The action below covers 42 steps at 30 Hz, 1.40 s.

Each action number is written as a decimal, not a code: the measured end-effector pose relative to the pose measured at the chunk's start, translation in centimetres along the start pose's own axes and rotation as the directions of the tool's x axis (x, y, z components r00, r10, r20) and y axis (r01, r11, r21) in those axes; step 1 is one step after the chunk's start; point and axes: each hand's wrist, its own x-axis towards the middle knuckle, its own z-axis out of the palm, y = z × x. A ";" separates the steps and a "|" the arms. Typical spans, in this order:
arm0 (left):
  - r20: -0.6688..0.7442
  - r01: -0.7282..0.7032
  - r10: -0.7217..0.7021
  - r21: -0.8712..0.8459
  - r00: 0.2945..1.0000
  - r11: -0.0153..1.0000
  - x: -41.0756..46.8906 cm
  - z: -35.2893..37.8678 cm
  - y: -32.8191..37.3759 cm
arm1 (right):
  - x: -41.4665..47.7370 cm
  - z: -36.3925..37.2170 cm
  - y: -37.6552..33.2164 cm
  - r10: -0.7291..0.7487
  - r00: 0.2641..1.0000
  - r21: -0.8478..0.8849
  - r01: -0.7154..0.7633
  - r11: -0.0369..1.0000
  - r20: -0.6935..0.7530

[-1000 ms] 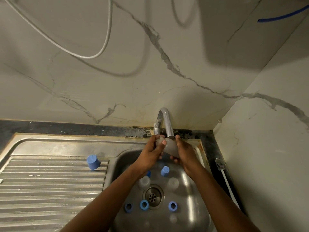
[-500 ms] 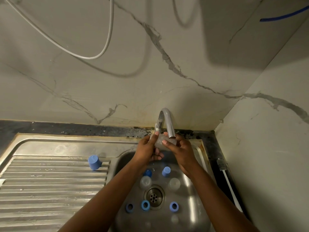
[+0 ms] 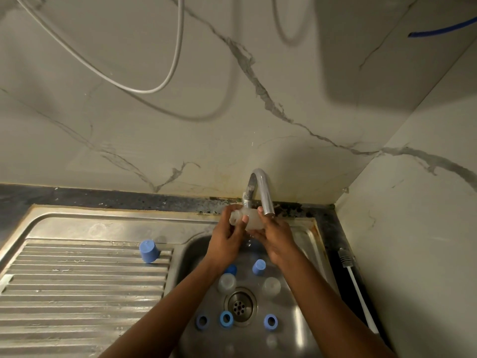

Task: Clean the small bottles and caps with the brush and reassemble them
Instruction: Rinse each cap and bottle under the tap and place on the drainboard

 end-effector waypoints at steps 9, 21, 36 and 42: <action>0.019 0.048 -0.049 0.082 0.999 0.996 -2.0 -0.9 -0.7 | -1.6 -0.2 0.1 -0.421 0.896 -0.503 0.302 0.810 -0.140; 0.188 -0.069 0.008 0.323 0.982 0.944 -2.8 -2.3 -2.3 | -1.2 -1.7 -0.5 -0.257 0.913 -0.446 0.382 0.809 0.317; 0.121 0.057 -0.072 0.125 0.990 0.990 -0.5 -2.2 -1.2 | -2.3 -3.6 -1.3 -0.078 0.934 -0.095 0.118 0.988 0.349; 0.081 0.299 -0.288 -0.213 0.954 0.930 0.6 -0.3 0.1 | -2.1 -5.3 -0.8 -0.124 0.903 0.003 0.134 0.991 0.411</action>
